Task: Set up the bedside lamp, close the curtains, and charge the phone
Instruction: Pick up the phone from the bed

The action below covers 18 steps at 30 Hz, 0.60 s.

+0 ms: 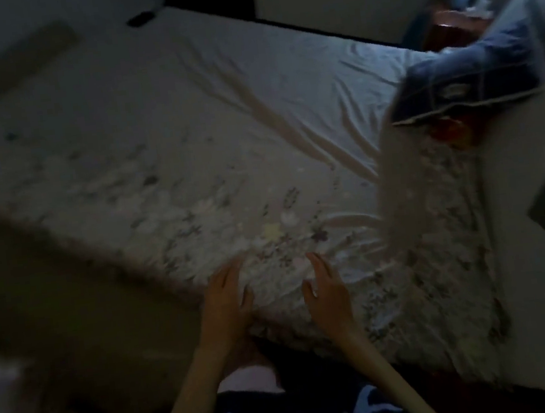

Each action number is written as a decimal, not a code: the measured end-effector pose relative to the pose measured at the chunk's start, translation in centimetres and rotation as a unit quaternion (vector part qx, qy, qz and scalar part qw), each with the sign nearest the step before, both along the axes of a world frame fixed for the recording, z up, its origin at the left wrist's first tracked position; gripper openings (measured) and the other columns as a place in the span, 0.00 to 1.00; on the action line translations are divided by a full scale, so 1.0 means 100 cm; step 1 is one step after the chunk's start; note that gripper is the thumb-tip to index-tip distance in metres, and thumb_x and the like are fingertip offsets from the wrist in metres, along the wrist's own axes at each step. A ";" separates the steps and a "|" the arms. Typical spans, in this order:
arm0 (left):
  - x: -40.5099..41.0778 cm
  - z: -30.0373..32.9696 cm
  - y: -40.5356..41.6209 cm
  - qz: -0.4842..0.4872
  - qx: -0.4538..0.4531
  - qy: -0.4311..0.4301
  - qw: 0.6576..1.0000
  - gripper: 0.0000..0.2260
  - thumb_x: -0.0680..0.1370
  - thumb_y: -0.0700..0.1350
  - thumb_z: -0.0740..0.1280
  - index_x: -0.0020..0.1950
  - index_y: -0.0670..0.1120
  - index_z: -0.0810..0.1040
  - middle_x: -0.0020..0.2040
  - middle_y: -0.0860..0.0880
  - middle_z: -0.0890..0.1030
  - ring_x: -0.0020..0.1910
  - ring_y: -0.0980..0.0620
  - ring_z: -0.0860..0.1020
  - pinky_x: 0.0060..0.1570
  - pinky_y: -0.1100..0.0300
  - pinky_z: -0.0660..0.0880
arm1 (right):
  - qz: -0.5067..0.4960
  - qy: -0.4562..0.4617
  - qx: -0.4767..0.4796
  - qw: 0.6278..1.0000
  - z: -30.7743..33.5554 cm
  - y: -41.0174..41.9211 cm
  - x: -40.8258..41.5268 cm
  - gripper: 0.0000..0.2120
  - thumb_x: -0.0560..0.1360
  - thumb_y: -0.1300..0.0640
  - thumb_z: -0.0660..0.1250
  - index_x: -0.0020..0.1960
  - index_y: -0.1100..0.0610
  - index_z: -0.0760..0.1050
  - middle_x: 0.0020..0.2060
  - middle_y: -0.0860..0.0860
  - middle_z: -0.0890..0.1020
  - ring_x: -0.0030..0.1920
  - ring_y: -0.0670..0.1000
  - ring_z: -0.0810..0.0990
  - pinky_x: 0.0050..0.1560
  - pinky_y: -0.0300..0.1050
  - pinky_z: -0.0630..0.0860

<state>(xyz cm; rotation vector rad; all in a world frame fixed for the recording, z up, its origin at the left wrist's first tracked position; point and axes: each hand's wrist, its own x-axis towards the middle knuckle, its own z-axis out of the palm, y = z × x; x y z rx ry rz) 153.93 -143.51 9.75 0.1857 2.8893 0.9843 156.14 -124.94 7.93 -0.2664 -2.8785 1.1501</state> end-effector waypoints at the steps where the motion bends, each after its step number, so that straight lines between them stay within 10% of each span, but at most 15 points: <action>1: 0.008 -0.002 -0.015 0.038 -0.009 0.000 0.999 0.25 0.72 0.50 0.56 0.63 0.36 0.71 0.59 0.35 0.76 0.59 0.36 0.73 0.59 0.45 0.71 | 0.023 -0.004 0.003 1.000 -0.001 -0.008 -0.002 0.26 0.72 0.53 0.56 0.68 0.61 0.66 0.67 0.59 0.70 0.67 0.57 0.70 0.62 0.48 0.70; 18: 0.047 -0.006 -0.223 0.401 -0.008 -0.012 0.916 0.27 0.73 0.37 0.66 0.71 0.42 0.62 0.67 0.38 0.70 0.66 0.38 0.67 0.65 0.48 0.65 | 0.344 -0.003 0.027 0.939 -0.010 -0.236 -0.105 0.27 0.72 0.51 0.53 0.65 0.65 0.69 0.63 0.64 0.73 0.64 0.61 0.72 0.65 0.47 0.60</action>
